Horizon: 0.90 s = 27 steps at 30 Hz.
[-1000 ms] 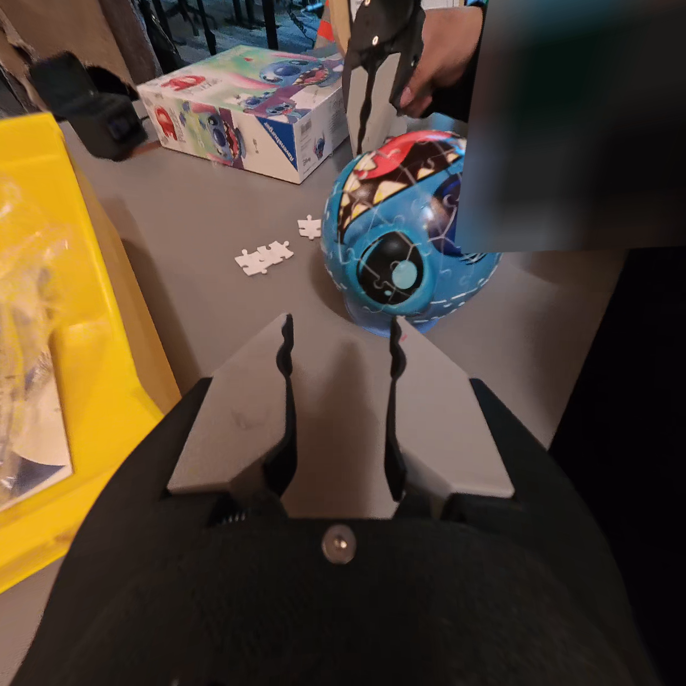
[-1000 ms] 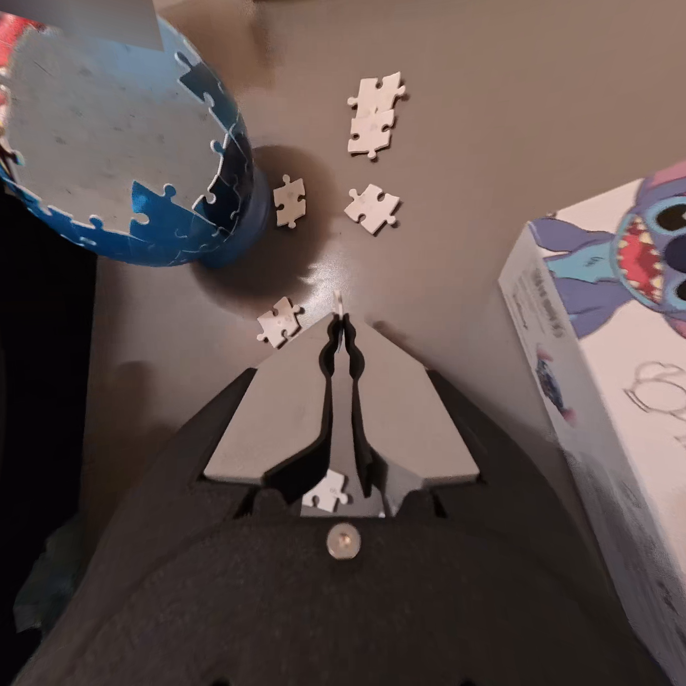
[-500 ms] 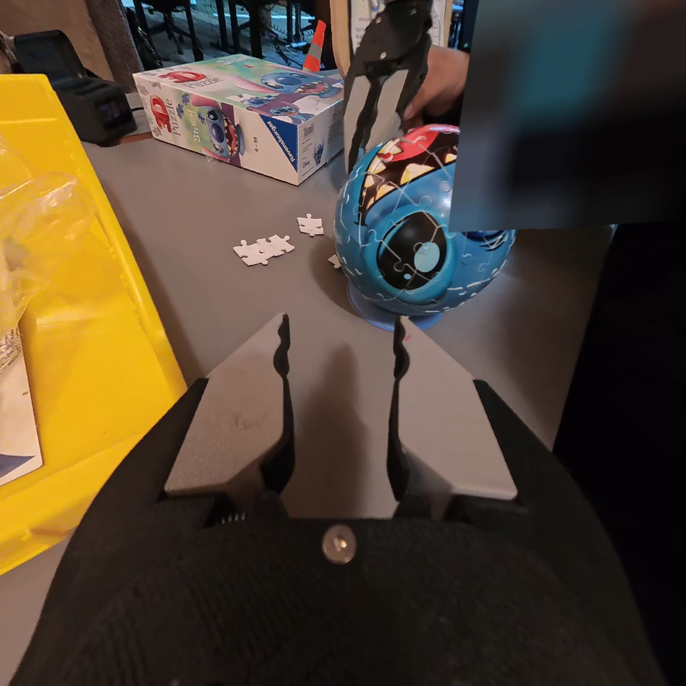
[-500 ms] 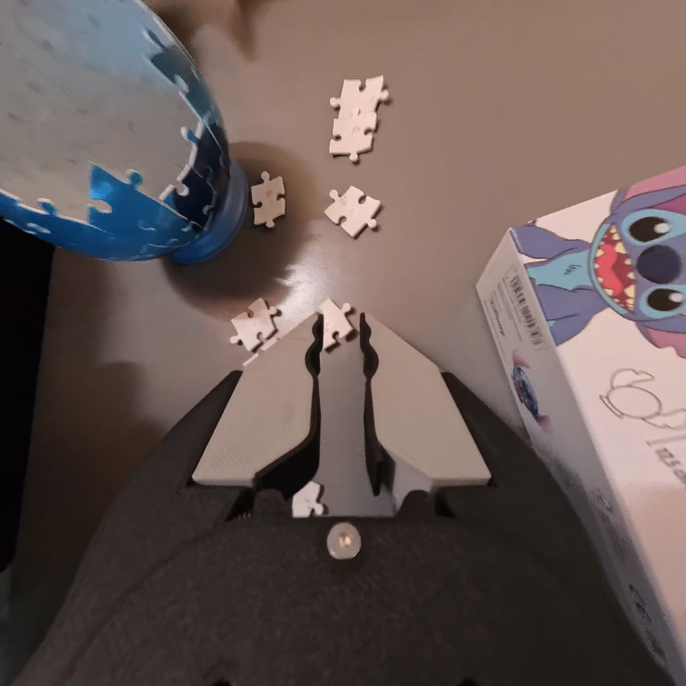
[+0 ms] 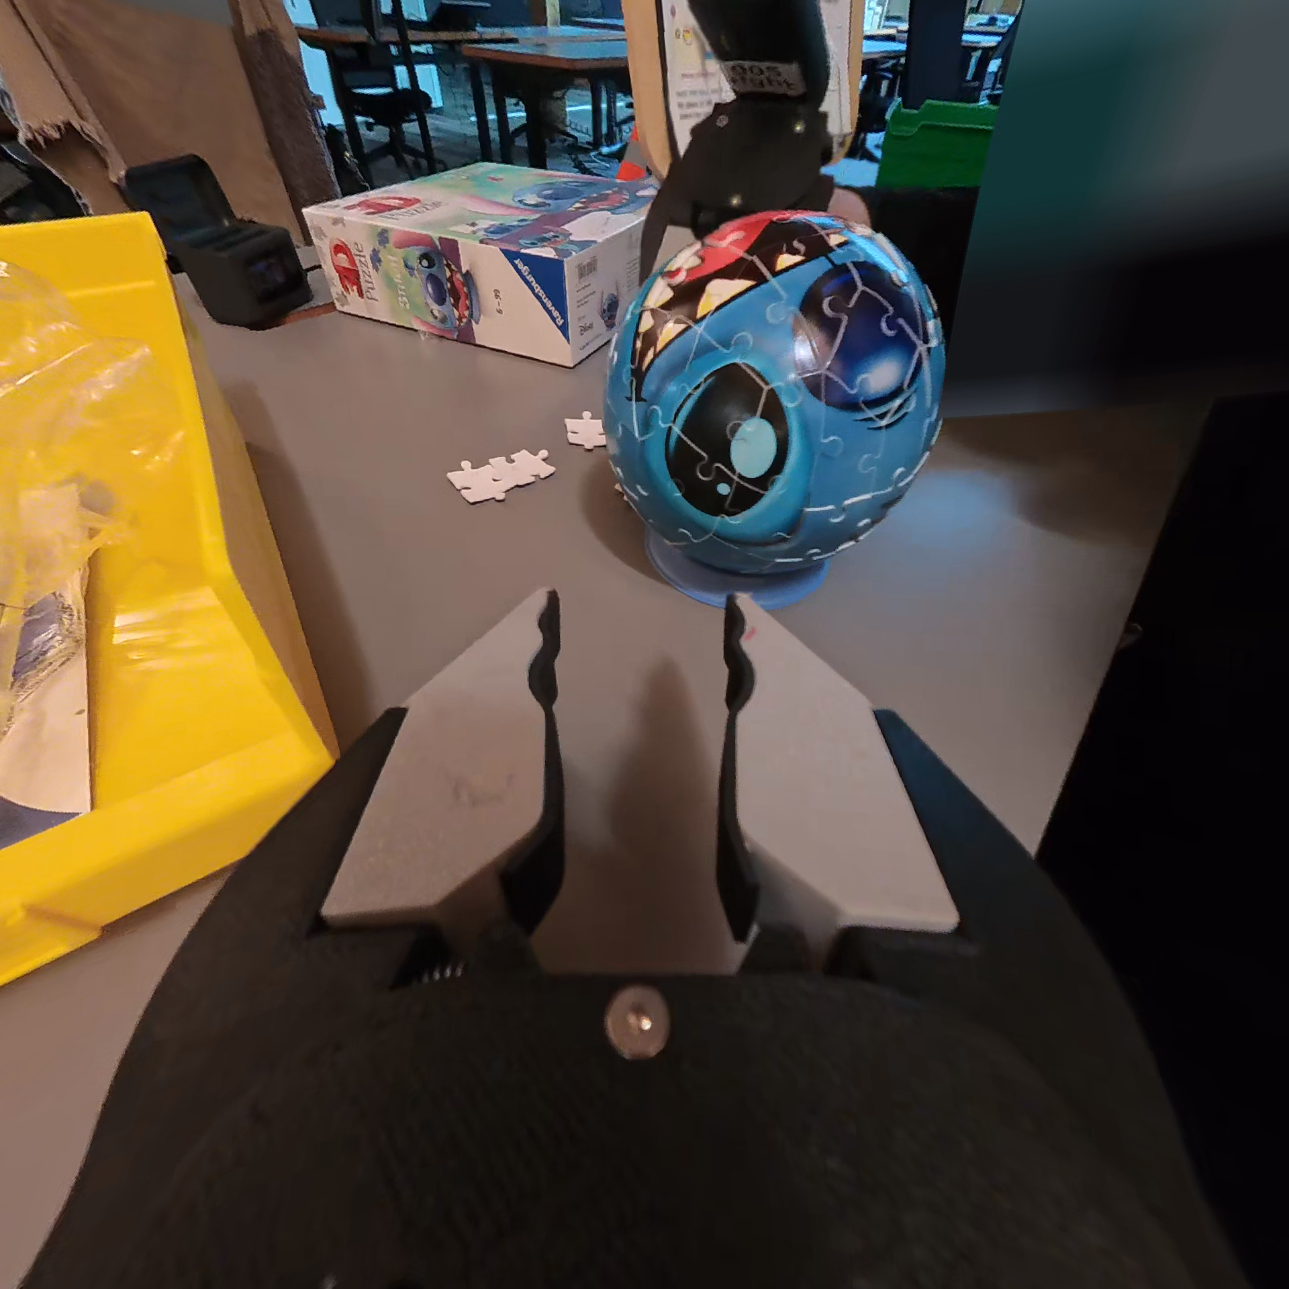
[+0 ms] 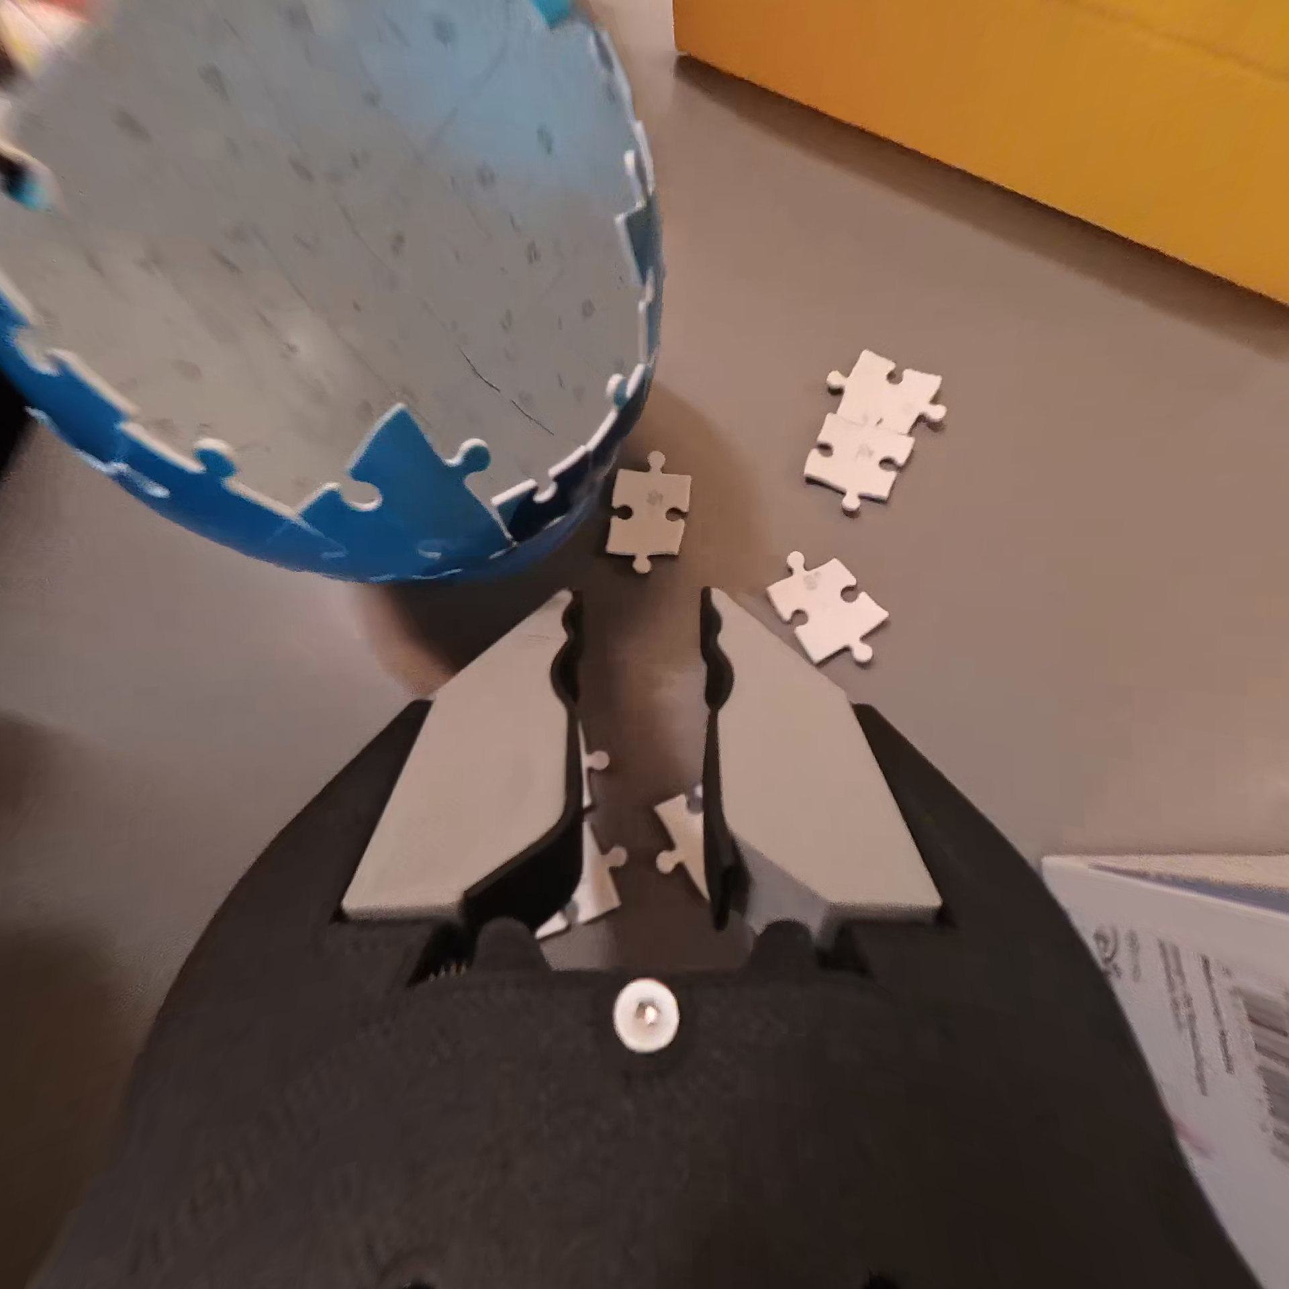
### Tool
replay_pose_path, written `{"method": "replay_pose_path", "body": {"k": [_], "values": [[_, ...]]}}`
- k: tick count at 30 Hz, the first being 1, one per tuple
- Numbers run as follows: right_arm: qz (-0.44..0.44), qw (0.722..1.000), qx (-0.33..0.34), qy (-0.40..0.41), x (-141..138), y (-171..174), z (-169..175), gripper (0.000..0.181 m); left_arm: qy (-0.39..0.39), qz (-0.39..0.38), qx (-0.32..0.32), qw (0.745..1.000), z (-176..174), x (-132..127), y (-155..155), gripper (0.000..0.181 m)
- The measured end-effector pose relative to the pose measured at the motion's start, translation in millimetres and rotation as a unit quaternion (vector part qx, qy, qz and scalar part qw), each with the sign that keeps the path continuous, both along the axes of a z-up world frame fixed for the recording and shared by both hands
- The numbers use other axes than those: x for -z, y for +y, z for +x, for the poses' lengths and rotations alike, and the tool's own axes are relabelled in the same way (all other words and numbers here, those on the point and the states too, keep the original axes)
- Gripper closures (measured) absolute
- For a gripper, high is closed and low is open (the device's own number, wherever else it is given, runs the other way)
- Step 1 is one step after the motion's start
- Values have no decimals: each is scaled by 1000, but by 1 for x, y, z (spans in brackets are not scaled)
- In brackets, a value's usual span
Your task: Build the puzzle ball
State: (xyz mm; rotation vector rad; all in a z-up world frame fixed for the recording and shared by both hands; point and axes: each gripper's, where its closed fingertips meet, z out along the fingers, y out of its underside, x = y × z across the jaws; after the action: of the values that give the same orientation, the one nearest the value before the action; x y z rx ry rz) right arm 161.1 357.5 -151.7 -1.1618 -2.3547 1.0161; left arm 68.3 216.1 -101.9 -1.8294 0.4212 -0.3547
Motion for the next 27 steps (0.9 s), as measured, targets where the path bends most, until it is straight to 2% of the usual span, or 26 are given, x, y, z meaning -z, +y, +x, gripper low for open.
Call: {"method": "replay_pose_path", "body": {"k": [6,10,14,17,20,23,27], "values": [[35,999,-25,8,14,-8,-13,149,-21,-30,9,999,0,5,1,136],[16,999,-33,6,17,-15,-19,146,-39,-59,28,997,2,11,2,134],[24,999,-30,14,18,-11,-24,161,-51,-64,37,996,3,10,2,133],[45,999,-6,10,17,1,-23,161,-60,-42,30,997,0,3,-1,134],[52,997,39,27,0,22,-17,161,-55,-37,-1,998,-10,-2,-2,139],[66,990,109,58,-27,52,-7,161,-44,-21,-49,998,-23,-30,5,150],[41,975,180,126,-81,67,6,162,-39,23,-74,996,-14,-96,33,161]]}}
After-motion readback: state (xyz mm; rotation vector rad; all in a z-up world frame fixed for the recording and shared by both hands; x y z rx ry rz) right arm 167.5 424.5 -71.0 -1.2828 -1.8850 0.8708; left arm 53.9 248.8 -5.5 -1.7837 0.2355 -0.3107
